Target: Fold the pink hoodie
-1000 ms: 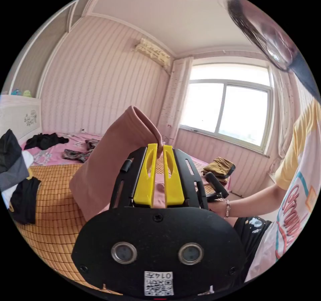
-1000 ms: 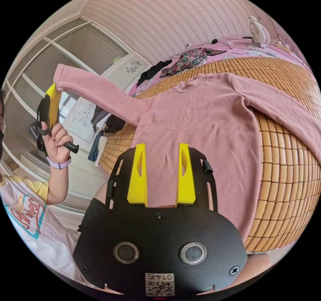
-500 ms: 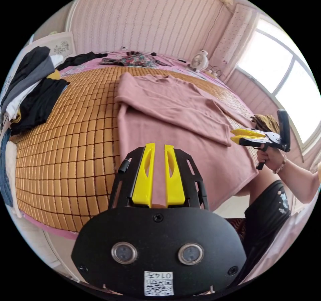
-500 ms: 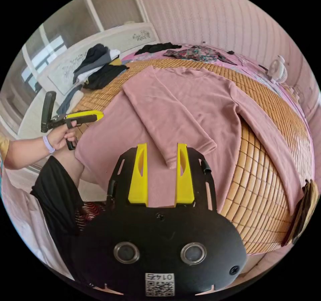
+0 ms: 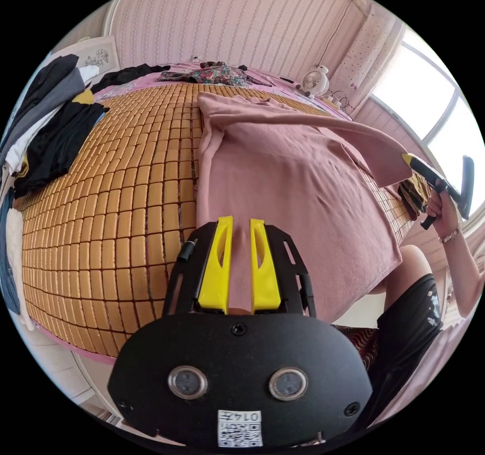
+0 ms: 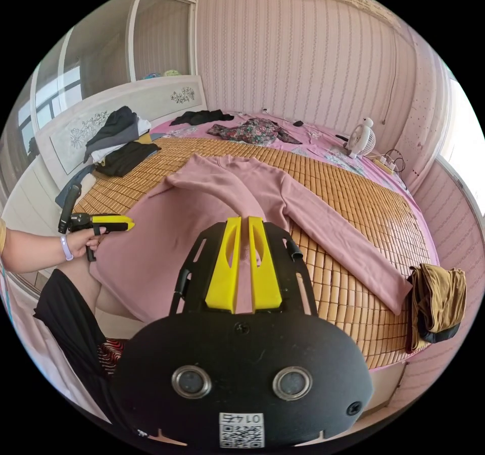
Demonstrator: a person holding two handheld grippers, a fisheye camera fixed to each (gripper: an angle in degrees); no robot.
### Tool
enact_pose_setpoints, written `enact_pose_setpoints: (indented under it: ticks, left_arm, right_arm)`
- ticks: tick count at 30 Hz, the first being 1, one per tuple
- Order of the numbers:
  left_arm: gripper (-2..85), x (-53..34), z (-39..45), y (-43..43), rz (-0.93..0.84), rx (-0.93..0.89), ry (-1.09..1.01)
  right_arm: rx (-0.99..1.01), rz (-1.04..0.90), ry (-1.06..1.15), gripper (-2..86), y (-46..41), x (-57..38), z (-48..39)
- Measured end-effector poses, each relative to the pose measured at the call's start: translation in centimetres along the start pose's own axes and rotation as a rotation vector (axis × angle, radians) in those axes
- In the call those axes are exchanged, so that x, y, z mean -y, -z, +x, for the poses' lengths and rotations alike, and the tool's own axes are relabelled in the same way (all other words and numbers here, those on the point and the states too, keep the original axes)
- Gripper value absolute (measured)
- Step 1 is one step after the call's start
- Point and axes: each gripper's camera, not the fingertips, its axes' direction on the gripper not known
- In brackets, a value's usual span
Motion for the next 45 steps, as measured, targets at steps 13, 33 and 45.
enact_pose_setpoints:
  ticks: [13, 33, 45]
  left_arm:
    - [6.9, 11.3, -4.8, -3.9, 0.108, 0.162, -0.136]
    - [3.3, 4.6, -28.8, -5.5, -0.008, -0.011, 0.285]
    - [2.1, -8.0, -11.6, 3.6, 0.072, -0.090, -0.123]
  right_arm:
    - [-0.017, -0.241, 0.085, 1.1, -7.1, -0.9, -4.4]
    - [0.198, -0.444, 0.091, 4.0, -10.0, 4.5, -8.0]
    - [0.141, -0.185, -0.253, 10.6, -7.2, 9.9, 11.1]
